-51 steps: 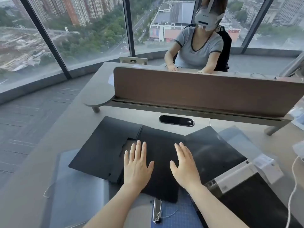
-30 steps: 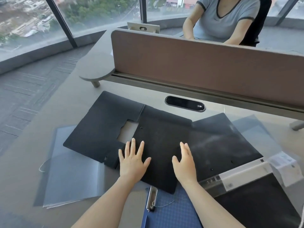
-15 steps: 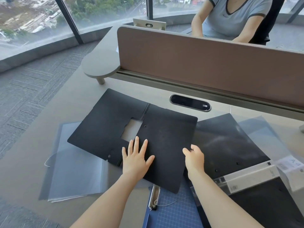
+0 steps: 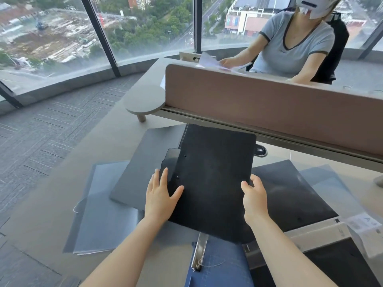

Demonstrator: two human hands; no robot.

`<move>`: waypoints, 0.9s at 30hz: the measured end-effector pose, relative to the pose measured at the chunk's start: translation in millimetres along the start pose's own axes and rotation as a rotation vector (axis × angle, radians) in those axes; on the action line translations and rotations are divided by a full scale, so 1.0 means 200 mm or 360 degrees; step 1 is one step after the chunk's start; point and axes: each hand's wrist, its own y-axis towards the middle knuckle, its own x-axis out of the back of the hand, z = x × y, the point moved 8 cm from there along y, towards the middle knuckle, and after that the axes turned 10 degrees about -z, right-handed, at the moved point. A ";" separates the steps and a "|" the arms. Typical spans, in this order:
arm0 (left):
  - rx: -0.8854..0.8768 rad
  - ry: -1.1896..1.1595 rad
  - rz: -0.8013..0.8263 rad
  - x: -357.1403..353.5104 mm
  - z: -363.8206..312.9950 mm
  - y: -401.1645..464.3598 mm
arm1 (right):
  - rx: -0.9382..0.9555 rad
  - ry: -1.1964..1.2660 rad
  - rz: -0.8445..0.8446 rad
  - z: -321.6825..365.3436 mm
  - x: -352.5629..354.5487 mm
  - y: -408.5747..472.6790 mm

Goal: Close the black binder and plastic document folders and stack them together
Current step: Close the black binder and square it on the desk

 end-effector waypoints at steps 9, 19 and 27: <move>0.0159 -0.0613 -0.0135 0.44 -0.07 -0.02 | 0.0144 0.0355 0.0209 0.27 -0.08 -0.15; 0.0092 -0.1131 0.0021 0.79 -0.20 -0.01 | 0.0242 0.0652 0.0446 0.54 -0.22 -0.30; 0.0190 -0.1500 0.0168 0.74 -0.16 -0.05 | 0.0285 0.0600 0.0418 0.52 -0.23 -0.32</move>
